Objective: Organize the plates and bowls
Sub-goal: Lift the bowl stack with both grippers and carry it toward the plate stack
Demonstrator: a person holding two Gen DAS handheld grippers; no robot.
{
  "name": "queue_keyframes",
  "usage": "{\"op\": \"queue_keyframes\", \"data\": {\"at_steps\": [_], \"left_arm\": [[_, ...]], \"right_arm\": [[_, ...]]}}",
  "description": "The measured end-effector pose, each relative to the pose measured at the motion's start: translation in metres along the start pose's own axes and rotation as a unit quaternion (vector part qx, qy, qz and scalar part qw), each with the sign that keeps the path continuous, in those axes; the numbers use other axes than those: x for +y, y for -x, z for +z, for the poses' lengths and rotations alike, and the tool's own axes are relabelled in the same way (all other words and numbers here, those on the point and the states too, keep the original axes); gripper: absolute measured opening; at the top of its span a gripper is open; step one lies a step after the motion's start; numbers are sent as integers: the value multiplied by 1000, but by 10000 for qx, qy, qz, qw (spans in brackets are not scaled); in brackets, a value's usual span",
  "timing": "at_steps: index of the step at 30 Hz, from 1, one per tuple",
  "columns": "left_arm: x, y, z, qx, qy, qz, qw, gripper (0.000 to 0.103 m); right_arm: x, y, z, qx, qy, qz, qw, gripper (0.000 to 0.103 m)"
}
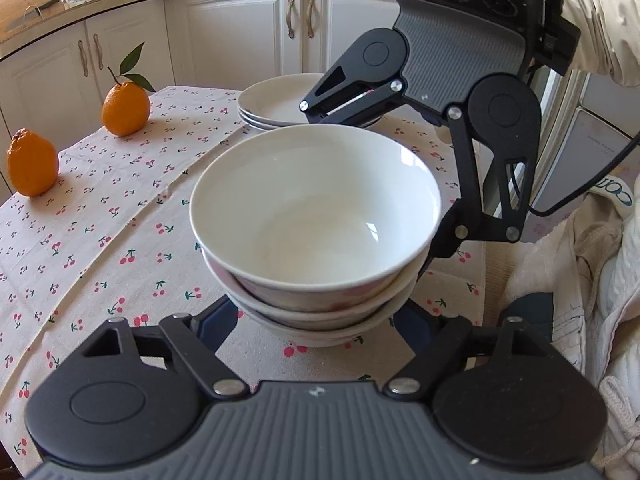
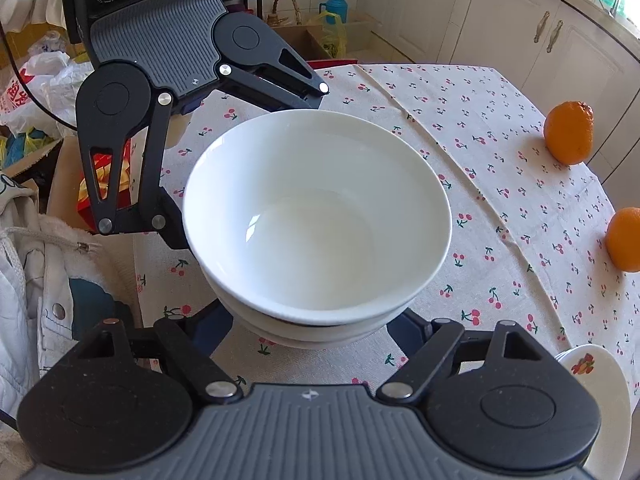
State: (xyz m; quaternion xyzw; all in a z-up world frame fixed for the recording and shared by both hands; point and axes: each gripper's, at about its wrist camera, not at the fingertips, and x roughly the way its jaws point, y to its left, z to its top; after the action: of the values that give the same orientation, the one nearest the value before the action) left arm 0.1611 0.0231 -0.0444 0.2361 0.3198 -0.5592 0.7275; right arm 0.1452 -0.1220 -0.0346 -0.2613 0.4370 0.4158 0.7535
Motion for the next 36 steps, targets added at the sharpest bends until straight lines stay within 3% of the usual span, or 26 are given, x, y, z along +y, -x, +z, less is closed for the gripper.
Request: {"op": "queue_keyframes", "data": {"at_steps": [12, 36], "left_arm": [[6, -2, -1, -36, 66, -228, 9997, 84], [-4, 3, 6, -5, 206, 44, 9998, 84]], "right_arm": [[-5, -3, 1, 31, -149, 131, 9998, 87], [-7, 5, -1, -81, -168, 187, 9997, 87]]}}
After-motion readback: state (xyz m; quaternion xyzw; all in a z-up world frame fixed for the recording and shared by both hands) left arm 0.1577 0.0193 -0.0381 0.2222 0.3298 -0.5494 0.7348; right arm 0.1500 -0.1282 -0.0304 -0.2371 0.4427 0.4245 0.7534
